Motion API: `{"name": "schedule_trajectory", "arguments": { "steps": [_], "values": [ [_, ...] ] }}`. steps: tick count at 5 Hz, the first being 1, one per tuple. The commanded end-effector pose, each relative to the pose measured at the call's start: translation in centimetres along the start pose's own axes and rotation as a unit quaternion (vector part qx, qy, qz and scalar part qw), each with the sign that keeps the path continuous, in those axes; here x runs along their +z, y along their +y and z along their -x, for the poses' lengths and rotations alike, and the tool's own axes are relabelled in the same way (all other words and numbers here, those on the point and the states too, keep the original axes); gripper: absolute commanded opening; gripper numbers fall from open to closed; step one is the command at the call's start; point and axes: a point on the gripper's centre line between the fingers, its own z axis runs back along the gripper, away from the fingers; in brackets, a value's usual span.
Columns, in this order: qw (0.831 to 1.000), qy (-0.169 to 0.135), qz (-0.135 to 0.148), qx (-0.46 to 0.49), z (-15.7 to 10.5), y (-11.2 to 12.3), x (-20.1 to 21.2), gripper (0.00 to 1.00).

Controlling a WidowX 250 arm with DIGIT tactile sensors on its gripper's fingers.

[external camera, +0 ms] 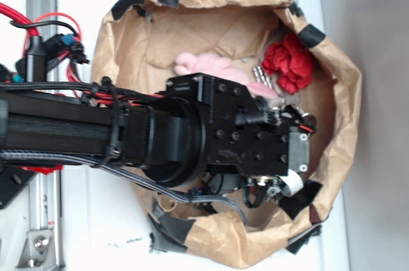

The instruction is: Grab the wood chip.

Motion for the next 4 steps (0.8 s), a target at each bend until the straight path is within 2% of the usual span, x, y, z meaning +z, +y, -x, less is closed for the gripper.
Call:
{"name": "schedule_trajectory", "arguments": {
  "steps": [1, 2, 3, 4],
  "values": [
    [0.999, -0.002, 0.015, -0.029, -1.6, -2.6, -1.1, 0.00],
    [1.000, 0.008, 0.006, -0.018, -1.6, -2.5, -1.5, 0.00],
    [1.000, -0.008, -0.007, 0.011, -1.1, -1.8, -0.7, 0.00],
    [0.995, 0.000, -0.043, 0.086, -0.2, -0.9, 1.0, 0.00]
  ]
}}
